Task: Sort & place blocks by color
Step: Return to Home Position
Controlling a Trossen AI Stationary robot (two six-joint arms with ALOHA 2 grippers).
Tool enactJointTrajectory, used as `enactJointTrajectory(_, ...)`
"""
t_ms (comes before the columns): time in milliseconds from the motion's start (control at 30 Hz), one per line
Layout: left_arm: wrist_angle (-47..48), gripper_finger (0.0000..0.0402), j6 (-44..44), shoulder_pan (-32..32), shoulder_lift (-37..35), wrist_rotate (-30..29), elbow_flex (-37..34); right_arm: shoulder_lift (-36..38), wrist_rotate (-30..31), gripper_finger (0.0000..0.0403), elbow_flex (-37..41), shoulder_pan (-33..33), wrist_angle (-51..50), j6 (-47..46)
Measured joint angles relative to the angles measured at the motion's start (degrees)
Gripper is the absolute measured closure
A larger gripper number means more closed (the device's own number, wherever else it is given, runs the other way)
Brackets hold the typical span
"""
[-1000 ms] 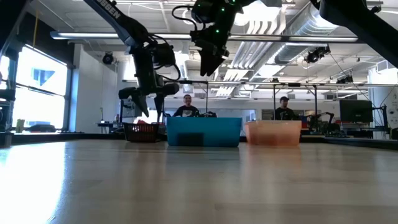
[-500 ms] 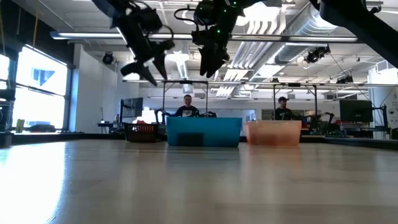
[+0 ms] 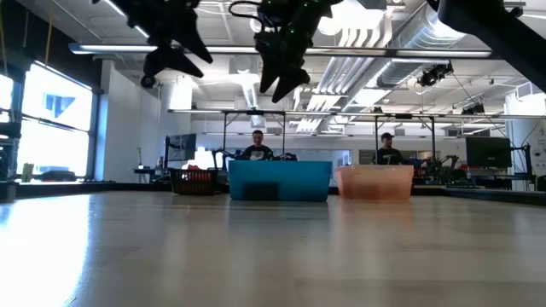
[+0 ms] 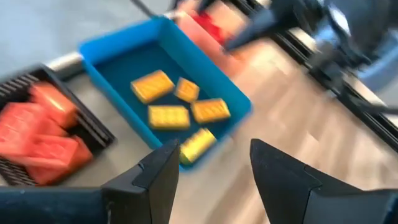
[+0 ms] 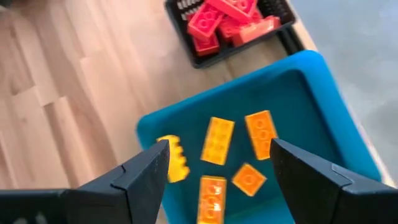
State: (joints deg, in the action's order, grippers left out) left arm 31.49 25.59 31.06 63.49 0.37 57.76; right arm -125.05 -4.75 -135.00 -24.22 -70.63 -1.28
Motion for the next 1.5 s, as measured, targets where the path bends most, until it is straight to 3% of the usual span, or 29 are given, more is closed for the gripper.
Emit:
enactJointTrajectory(433, -16.4, 0.0218, 3.2, -15.5, -28.1, 0.5, -30.5, 0.0, 0.0, 0.0137, 0.0, 8.2, 7.3, -13.3)
enactJointTrajectory(700, -22.1, 0.0218, -0.2, -20.6, -43.1, 0.4, -41.7, 0.0, 1.8, 0.0137, 0.0, 13.7, 15.5, -12.6)
enactJointTrajectory(1033, -28.7, 0.0218, -4.2, -22.2, -60.4, 0.5, -53.9, 0.0, 5.7, 0.0137, 0.0, 14.9, 9.3, -11.6)
enactJointTrajectory(1133, -32.1, 0.0218, -3.3, -22.2, -63.4, 0.3, -57.2, 0.0, 7.2, 0.0137, 0.0, 14.9, 7.1, -9.5)
enactJointTrajectory(1500, -32.0, 0.0218, -7.7, -21.9, -62.6, -1.1, -57.1, 0.2, 13.1, 0.0137, 0.1, 14.0, -6.4, 0.2)
